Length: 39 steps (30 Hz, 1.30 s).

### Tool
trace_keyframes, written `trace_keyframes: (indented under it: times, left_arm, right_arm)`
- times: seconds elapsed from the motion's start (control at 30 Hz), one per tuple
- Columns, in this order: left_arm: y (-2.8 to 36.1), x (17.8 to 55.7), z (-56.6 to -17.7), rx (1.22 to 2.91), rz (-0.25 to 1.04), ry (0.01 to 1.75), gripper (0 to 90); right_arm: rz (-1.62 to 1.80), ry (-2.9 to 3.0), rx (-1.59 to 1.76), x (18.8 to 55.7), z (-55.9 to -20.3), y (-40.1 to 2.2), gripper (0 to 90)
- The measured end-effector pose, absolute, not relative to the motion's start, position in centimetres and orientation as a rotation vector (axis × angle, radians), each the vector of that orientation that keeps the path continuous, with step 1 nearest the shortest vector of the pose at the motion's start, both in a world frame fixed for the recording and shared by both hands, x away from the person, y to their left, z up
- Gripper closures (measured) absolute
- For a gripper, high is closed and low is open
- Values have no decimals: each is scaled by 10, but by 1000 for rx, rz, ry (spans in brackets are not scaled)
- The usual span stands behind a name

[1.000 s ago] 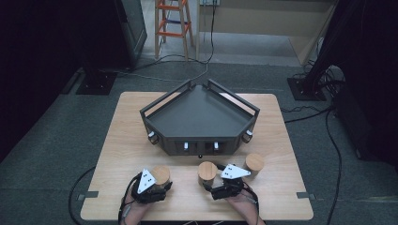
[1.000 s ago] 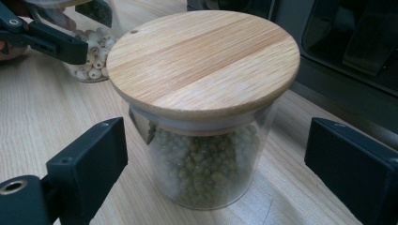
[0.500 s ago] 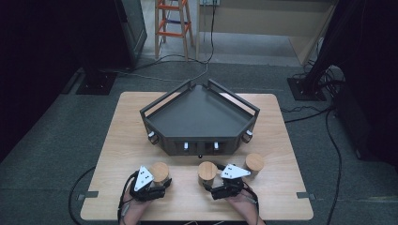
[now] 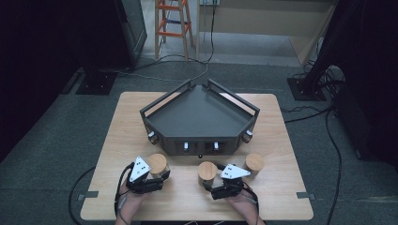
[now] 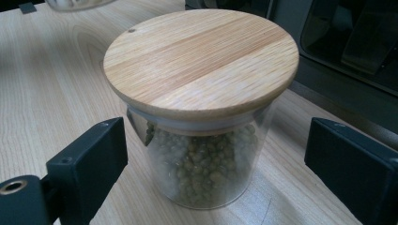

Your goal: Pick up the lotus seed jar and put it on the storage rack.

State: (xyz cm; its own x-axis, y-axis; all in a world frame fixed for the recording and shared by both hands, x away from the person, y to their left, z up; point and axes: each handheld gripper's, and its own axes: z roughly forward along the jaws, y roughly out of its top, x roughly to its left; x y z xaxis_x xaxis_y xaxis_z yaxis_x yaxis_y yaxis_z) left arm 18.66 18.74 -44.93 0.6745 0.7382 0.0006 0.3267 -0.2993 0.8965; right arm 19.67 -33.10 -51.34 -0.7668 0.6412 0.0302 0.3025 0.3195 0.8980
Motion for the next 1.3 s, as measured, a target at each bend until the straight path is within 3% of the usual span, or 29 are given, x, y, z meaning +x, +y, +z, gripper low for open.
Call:
trace_keyframes:
  times: [1.3]
  left_arm:
    - [184, 219, -393, 1889, 473, 818, 255]
  right_arm:
    - [1418, 2259, 838, 196, -513, -329, 64]
